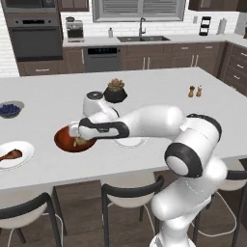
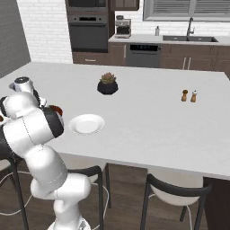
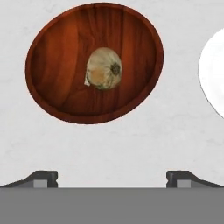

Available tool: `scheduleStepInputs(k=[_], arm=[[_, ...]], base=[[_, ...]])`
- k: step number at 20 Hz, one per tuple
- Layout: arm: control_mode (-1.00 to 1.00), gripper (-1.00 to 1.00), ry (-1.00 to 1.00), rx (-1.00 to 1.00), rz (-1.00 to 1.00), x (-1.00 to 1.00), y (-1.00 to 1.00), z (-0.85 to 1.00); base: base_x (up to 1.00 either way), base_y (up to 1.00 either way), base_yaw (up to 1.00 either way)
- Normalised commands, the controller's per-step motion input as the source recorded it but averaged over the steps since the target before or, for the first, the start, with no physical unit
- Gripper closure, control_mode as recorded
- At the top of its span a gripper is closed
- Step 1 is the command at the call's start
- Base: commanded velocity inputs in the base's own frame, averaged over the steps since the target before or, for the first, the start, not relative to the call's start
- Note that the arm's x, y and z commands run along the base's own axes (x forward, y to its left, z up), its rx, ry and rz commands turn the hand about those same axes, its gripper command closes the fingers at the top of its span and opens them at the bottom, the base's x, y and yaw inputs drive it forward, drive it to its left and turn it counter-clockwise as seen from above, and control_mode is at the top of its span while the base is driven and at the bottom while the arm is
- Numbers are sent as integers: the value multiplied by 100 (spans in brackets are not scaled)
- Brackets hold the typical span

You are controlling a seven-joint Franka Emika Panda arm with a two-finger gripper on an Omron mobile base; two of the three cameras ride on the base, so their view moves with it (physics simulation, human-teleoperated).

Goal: Pick the chicken drumstick and onion from their plates and place them in the bowl. Then put the bowl in the fridge.

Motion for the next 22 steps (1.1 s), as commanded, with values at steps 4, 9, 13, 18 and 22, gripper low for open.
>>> scheduleStepInputs(k=[4,9,13,18,22], arm=[[-100,-100,0,0,0,-65,-79,34],[-100,-100,0,0,2,-55,-100,12],[-100,-100,0,0,4,-74,-100,50],[-100,-100,-2,0,2,-69,-84,57],[-100,-100,-5,0,-4,-61,-45,49]], base=[[0,0,0],[0,0,0],[0,0,0],[0,0,0],[0,0,0]])
